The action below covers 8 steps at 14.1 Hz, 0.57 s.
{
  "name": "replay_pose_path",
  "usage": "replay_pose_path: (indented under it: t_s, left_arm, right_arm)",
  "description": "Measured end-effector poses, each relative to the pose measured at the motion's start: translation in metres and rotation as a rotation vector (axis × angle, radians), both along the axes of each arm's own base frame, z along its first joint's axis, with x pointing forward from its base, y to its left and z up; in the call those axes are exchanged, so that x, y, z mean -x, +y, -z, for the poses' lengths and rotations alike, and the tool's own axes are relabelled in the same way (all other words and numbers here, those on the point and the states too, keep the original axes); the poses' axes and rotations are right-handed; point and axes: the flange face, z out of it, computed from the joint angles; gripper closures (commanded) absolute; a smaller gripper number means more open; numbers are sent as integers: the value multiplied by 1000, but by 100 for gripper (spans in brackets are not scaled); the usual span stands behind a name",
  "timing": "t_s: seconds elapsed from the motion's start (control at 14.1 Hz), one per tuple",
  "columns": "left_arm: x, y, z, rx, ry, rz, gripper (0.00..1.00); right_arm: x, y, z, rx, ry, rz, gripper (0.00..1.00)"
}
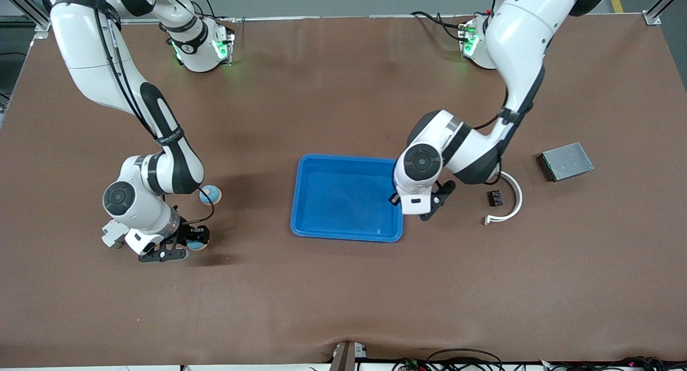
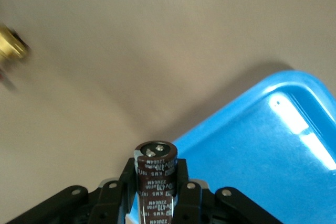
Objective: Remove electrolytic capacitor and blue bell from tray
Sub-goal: 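Lower the bell beside the first bell while the left carries the capacitor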
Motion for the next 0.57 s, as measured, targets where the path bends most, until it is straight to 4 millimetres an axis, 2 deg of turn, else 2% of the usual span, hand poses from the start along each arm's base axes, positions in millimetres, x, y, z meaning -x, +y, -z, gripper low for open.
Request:
replay_pose_path:
  t_s: [0.21, 0.42, 0.5, 0.57]
  left_arm:
    - [-18, 53, -47, 16, 12, 106, 100]
    - [-32, 124, -79, 40, 22, 212, 100]
    - [-35, 149, -85, 50, 28, 264, 100]
    - [-37, 173, -88, 61, 33, 315, 100]
  right_arm:
    - [0, 2, 0, -7, 1, 4, 100]
    - [0, 3, 0, -12, 1, 7, 100]
    - [0, 3, 0, -12, 1, 7, 85]
    - [0, 2, 0, -12, 1, 8, 1]
